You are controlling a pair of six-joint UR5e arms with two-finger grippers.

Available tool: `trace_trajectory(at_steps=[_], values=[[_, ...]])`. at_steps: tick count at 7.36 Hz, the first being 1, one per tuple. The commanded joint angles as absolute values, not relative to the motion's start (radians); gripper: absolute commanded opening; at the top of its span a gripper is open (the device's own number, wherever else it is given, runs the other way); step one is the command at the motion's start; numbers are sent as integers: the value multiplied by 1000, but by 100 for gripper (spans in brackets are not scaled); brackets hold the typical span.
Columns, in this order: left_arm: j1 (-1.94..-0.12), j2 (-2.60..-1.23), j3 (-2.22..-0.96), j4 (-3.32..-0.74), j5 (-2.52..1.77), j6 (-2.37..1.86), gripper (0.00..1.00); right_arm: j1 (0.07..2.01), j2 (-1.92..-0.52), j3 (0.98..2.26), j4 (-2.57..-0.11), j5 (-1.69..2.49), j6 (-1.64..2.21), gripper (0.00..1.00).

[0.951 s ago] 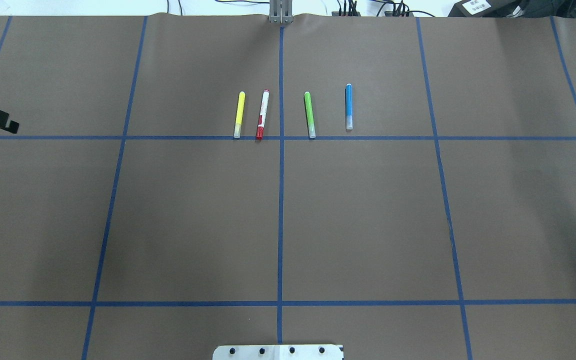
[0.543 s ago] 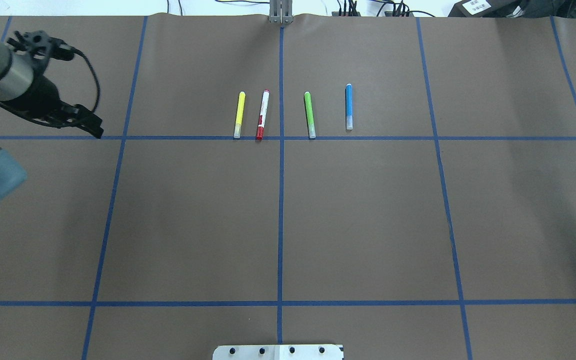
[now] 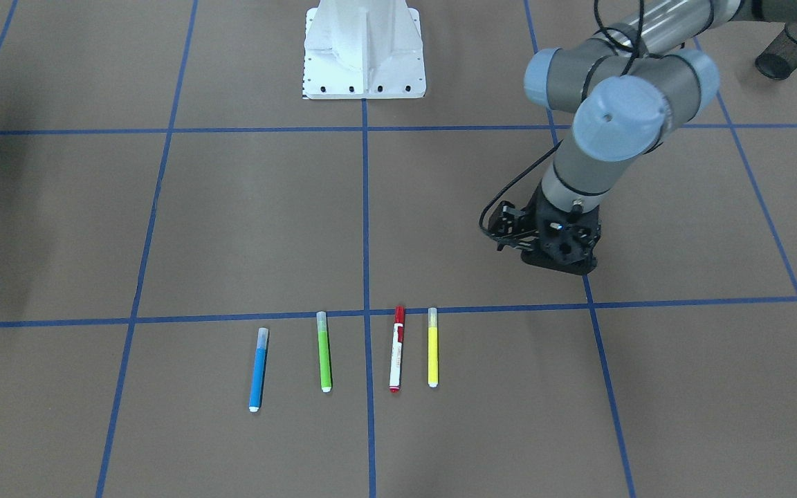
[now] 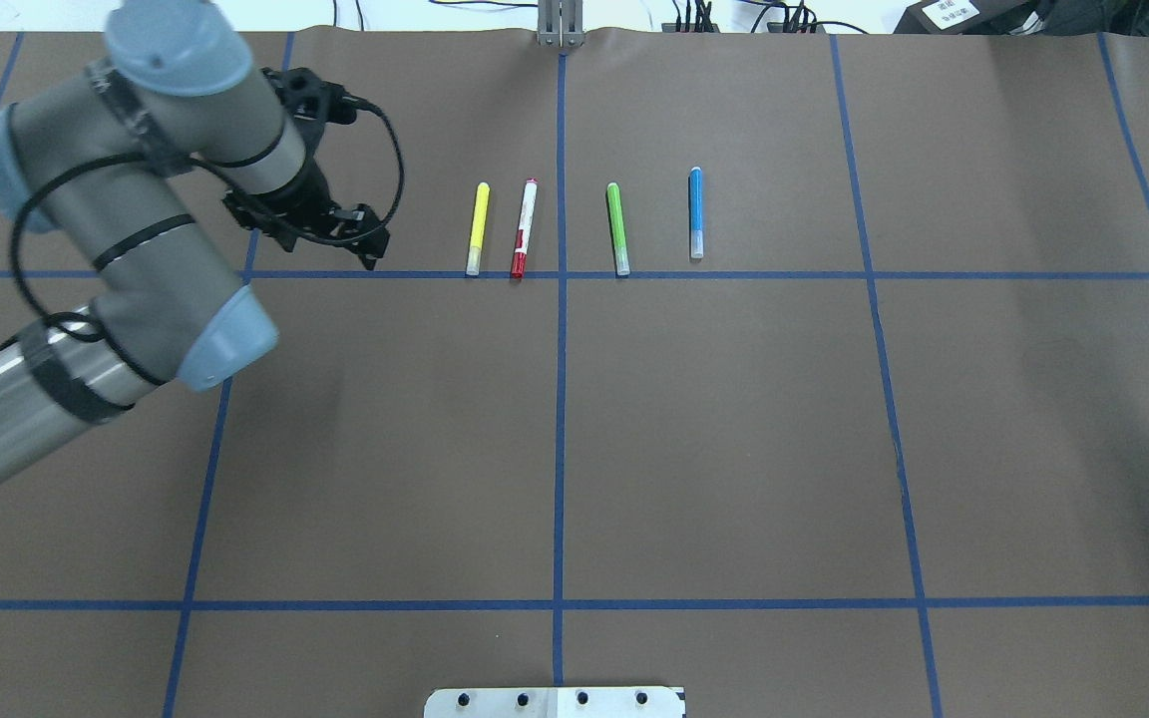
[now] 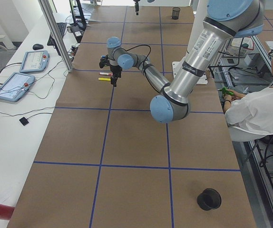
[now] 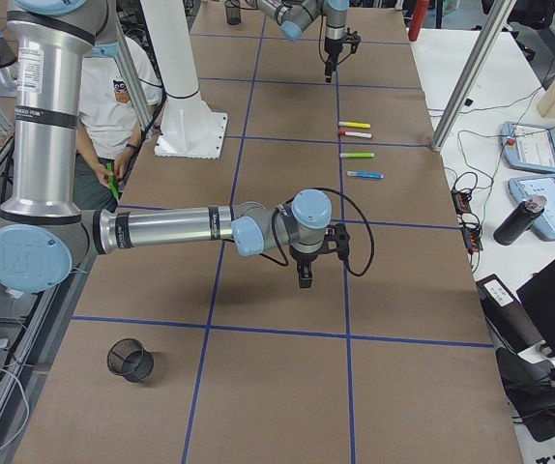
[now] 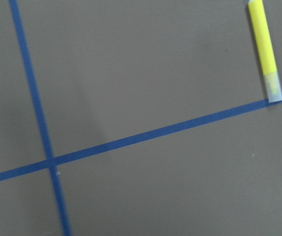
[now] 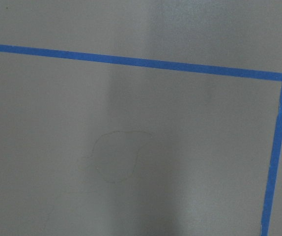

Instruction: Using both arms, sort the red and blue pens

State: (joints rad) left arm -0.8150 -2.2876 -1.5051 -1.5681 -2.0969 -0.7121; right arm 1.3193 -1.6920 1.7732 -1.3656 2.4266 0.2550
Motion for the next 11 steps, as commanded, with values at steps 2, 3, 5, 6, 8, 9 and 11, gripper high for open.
trace_trajectory(at_steps=[2,3,5,6,8,9,11], values=[[-764,-2592,-1098,-1621,-2059,-634,93,1319,-1692,1773,-1367,2428,256,100],[-737,-2743,-883,-1627,-1977,-593,93,1319,-1692,1775,-1367,2431,258,100],[-727,-2812,-688,-1783,-1942,-581,86,1319,-1692,1775,-1365,2431,258,100],[-724,-2853,-589,-1849,-1898,-584,81,1319,-1692,1775,-1367,2433,259,100],[-726,-2859,-574,-1893,-1896,-606,76,1318,-1694,1775,-1365,2433,259,100],[-726,-2861,-566,-1920,-1896,-617,76,1318,-1694,1775,-1365,2433,259,100],[-724,-2861,-531,-1998,-1896,-646,73,1318,-1695,1773,-1367,2433,259,100]])
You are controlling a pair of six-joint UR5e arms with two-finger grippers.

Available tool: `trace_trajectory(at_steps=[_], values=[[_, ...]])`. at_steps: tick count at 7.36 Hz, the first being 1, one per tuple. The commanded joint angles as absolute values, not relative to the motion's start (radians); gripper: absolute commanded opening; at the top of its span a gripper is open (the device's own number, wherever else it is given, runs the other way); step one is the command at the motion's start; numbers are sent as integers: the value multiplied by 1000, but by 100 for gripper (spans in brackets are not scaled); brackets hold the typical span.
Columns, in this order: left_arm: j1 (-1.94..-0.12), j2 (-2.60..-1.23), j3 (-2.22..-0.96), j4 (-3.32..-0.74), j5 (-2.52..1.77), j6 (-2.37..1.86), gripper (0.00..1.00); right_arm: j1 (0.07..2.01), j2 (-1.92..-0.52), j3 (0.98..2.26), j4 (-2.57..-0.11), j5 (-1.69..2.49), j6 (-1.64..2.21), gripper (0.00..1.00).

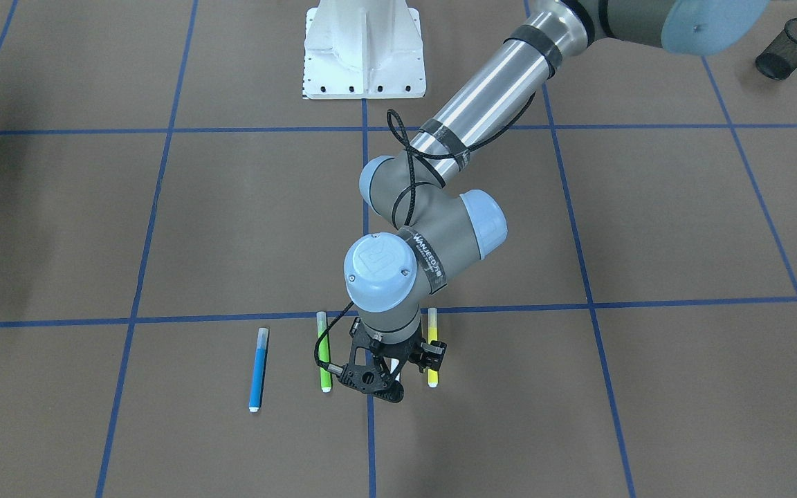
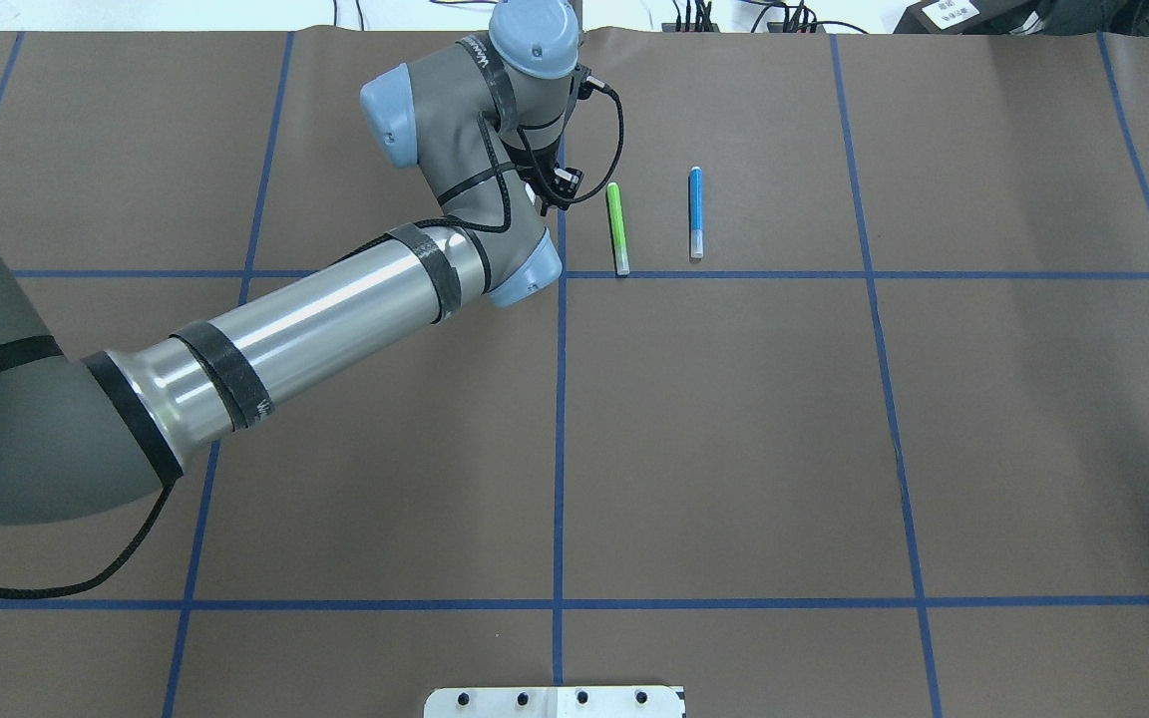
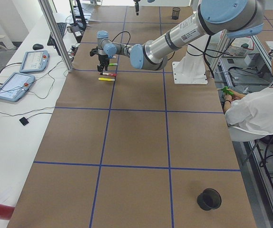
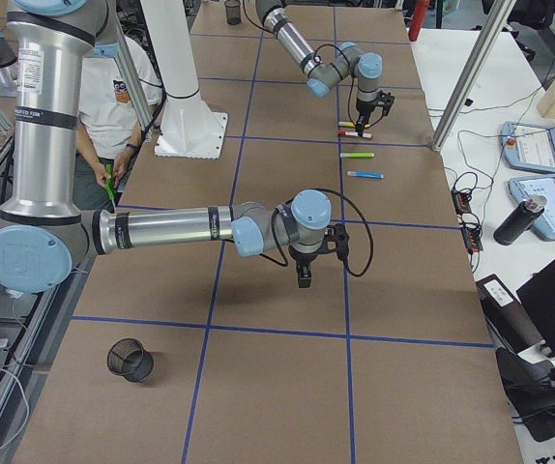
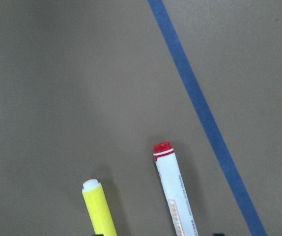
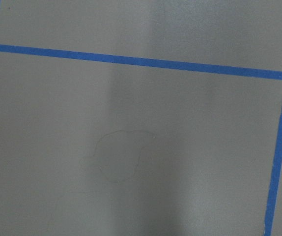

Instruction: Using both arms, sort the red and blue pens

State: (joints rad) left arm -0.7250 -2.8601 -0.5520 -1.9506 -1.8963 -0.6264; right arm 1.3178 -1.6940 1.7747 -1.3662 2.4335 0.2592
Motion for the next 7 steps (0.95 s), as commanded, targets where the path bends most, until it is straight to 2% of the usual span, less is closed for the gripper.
trace_trajectory(at_steps=[1,7], values=[[-723,-2859,-517,-2038,-1896,-664,73,1316,-1695,1775,-1367,2433,259,100],[-718,-2858,-494,-2086,-1894,-707,58,1315,-1695,1775,-1365,2433,268,100]])
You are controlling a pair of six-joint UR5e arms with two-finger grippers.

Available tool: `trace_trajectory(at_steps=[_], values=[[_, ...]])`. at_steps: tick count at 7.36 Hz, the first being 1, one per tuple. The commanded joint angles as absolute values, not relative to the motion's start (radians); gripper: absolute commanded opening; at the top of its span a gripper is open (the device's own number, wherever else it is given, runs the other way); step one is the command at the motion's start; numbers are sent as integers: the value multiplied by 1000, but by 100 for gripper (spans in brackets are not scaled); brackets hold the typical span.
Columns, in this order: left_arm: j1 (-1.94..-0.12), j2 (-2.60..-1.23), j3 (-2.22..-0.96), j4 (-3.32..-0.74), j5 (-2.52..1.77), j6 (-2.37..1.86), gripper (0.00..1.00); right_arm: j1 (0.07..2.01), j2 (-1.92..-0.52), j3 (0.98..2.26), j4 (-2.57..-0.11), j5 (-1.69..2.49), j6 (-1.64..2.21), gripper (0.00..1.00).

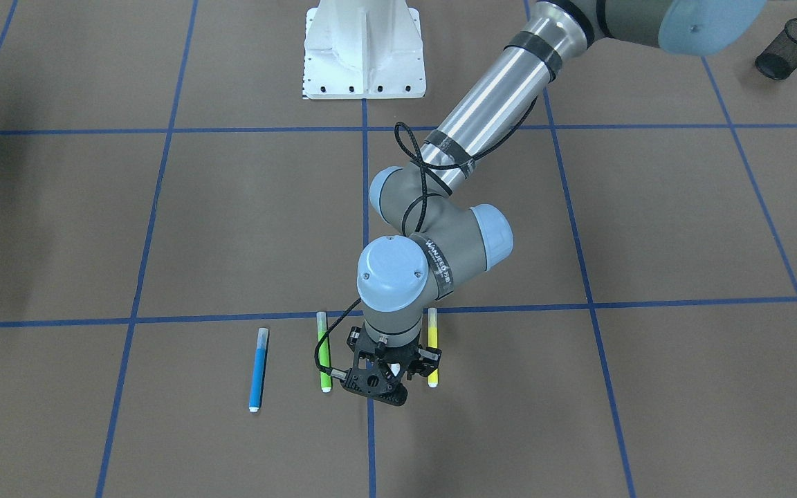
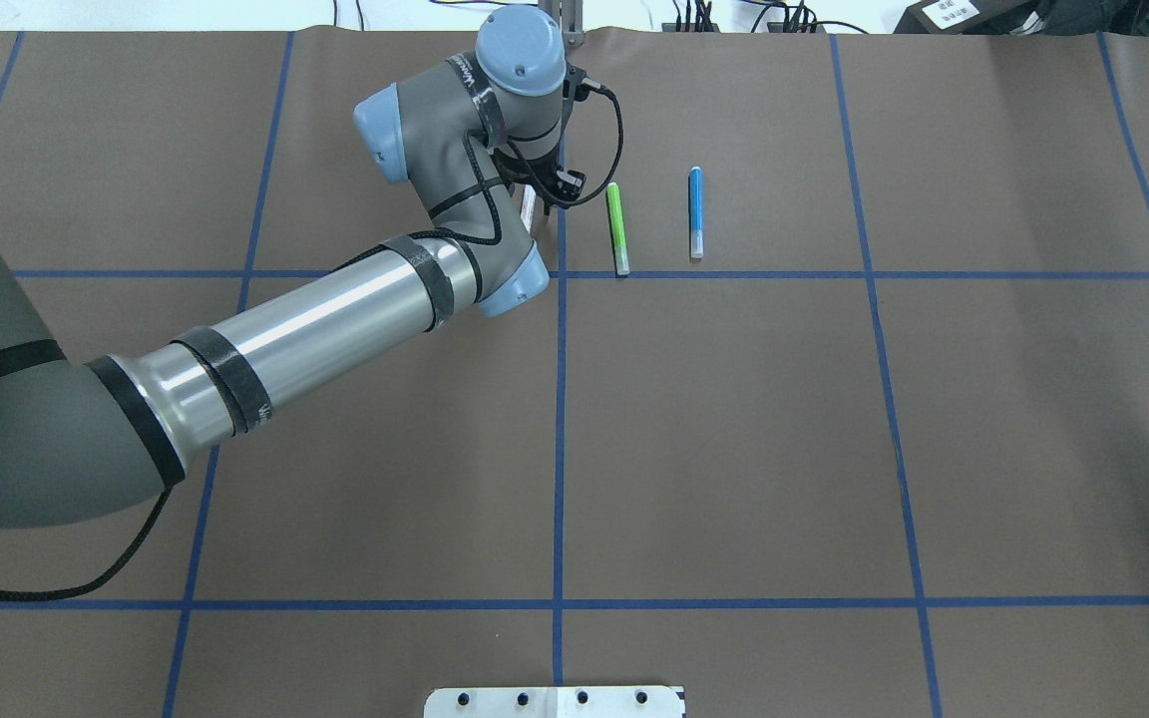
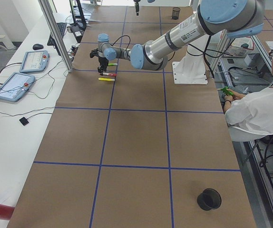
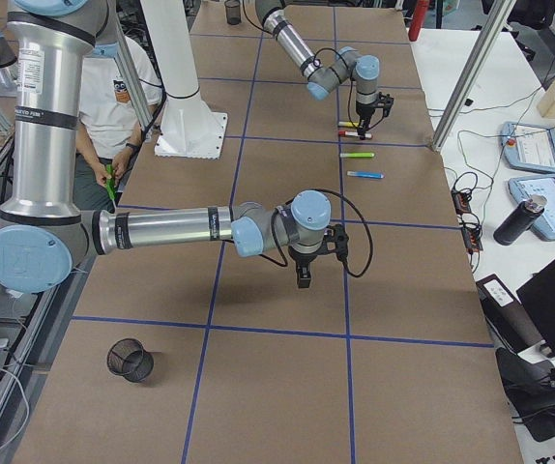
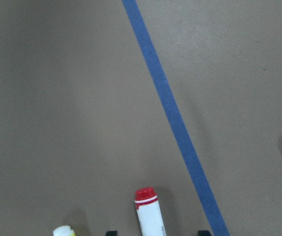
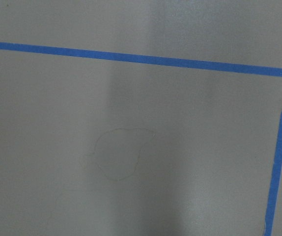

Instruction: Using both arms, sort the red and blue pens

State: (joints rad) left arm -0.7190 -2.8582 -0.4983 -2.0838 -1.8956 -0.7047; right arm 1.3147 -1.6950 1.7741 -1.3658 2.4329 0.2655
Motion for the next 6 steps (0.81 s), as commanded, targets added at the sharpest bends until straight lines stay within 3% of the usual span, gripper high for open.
trace_trajectory(at_steps=[1,2,4,5,6], values=[[-716,-2858,-492,-2086,-1893,-707,58,1315,-1695,1775,-1365,2433,270,100],[-715,-2858,-491,-2086,-1893,-707,54,1313,-1695,1775,-1365,2433,270,100],[-715,-2858,-491,-2086,-1893,-710,11,1312,-1695,1773,-1365,2433,268,100],[-710,-2856,-492,-2086,-1893,-713,1,1312,-1695,1775,-1365,2433,270,100],[-712,-2856,-494,-2086,-1893,-735,0,1312,-1694,1773,-1367,2433,270,100]])
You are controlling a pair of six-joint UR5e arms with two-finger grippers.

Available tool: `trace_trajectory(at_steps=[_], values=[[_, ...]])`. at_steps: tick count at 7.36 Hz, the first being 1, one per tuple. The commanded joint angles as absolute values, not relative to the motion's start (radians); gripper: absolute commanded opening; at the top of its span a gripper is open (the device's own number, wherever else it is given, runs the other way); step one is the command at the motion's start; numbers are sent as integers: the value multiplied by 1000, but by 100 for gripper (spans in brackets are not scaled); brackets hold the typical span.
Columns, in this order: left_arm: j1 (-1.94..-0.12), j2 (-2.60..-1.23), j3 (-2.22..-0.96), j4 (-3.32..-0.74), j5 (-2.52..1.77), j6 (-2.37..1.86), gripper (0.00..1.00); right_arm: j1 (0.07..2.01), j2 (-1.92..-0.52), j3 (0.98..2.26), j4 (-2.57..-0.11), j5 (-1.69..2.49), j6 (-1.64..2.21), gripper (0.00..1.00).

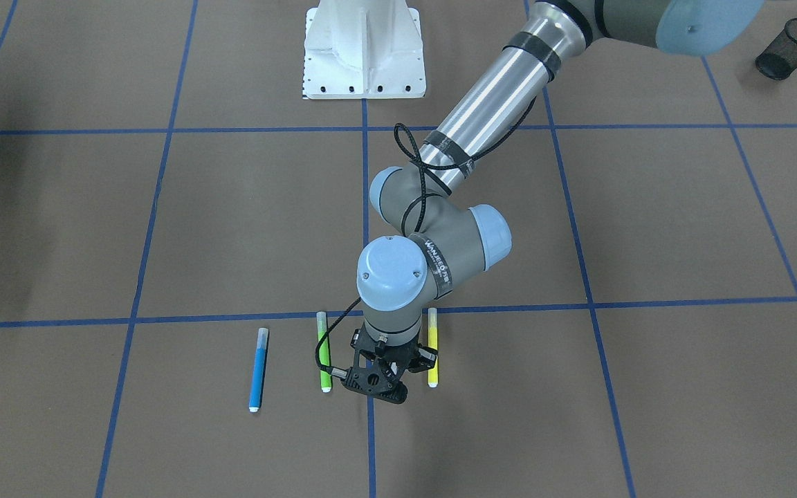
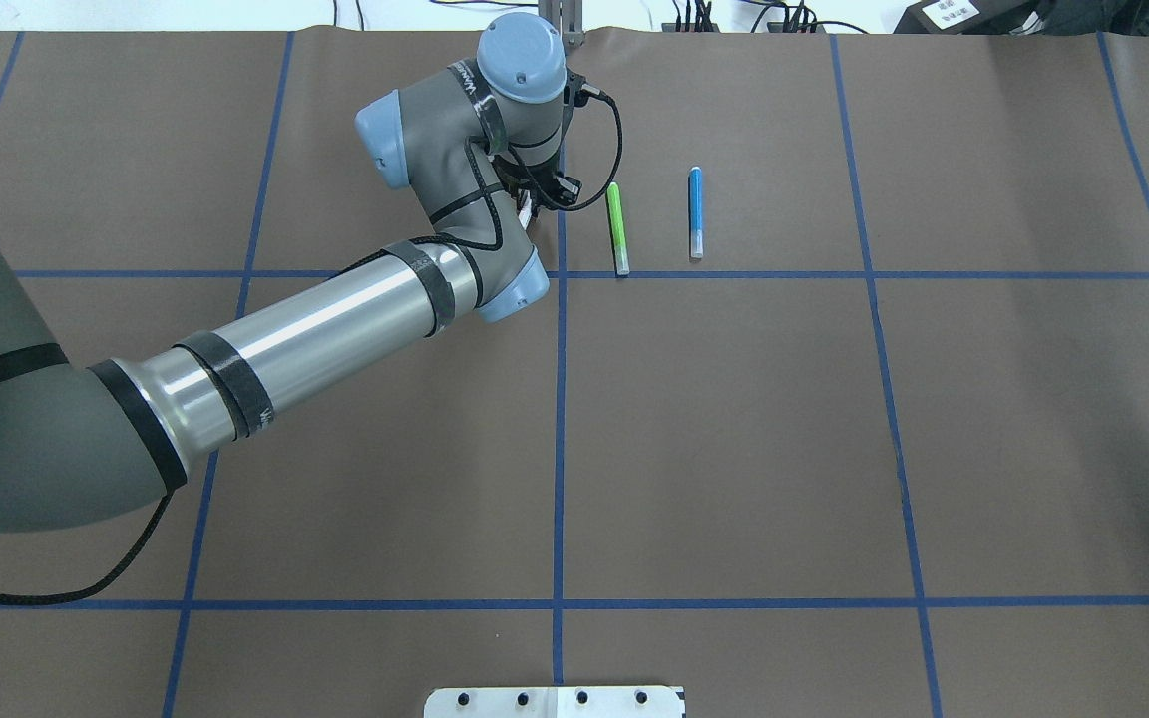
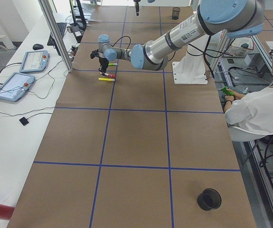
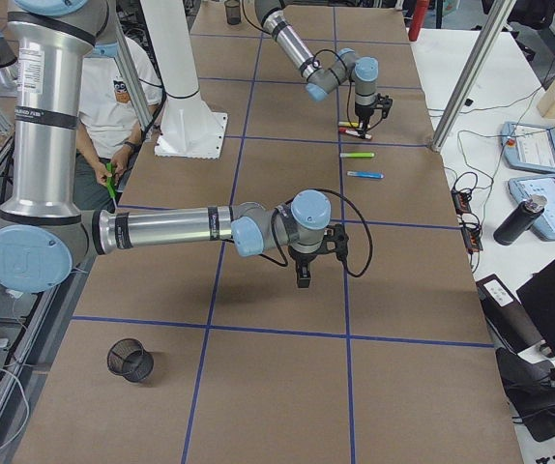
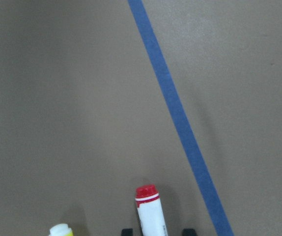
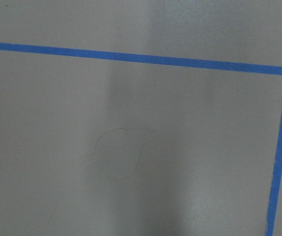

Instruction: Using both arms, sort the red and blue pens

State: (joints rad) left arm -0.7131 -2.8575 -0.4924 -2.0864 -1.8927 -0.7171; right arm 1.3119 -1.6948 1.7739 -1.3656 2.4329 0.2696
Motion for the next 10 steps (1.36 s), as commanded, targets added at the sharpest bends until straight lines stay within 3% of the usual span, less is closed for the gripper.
trace_trajectory(at_steps=[1,3,4,5,10], values=[[-712,-2856,-505,-2088,-1896,-773,0,1312,-1694,1775,-1365,2433,270,100],[-724,-2850,-598,-2077,-1898,-823,0,1312,-1680,1775,-1365,2428,268,100],[-726,-2788,-721,-2065,-1898,-877,0,1310,-1675,1775,-1365,2427,278,100],[-726,-2637,-962,-2010,-1898,-912,0,1309,-1660,1773,-1365,2427,288,100],[-788,-2111,-1635,-1896,-1898,-931,0,1180,-1517,1775,-1364,2418,552,100]])
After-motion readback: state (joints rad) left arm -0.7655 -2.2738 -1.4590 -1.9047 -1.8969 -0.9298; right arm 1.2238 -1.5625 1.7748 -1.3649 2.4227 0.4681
